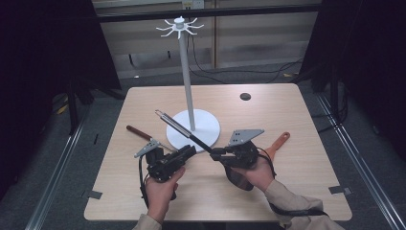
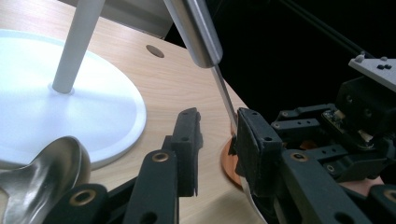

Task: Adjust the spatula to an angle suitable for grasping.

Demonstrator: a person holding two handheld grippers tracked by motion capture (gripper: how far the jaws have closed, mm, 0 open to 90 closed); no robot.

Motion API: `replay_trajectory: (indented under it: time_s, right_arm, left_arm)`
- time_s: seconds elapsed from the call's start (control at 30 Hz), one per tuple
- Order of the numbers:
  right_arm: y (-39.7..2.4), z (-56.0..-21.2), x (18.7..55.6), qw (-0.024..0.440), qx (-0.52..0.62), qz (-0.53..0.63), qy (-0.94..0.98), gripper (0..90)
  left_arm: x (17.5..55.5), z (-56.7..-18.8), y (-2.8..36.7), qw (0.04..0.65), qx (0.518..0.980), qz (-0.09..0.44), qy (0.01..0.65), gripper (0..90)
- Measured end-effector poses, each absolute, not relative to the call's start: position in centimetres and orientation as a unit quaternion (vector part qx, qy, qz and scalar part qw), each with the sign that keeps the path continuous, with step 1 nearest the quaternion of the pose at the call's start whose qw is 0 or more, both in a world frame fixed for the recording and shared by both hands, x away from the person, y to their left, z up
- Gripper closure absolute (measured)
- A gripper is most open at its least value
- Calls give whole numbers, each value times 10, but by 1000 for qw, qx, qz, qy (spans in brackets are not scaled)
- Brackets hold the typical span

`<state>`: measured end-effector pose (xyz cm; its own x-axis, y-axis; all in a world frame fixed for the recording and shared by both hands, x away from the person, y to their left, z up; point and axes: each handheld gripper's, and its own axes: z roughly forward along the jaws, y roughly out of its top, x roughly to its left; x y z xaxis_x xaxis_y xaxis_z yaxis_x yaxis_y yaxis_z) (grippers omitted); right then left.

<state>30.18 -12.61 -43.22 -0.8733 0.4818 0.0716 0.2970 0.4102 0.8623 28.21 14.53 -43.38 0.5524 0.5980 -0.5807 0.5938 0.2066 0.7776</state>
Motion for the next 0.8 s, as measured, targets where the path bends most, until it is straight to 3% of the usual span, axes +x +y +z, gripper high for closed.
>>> replay_trajectory:
  time_s: [0.63,0.8]
  right_arm:
    - [-128,-429,298,121,251,502,819,758]
    - [-126,-426,294,133,252,507,813,757]
  left_arm:
    - [290,-435,116,649,592,-19,477,756]
    - [291,-432,112,652,583,-13,485,825]
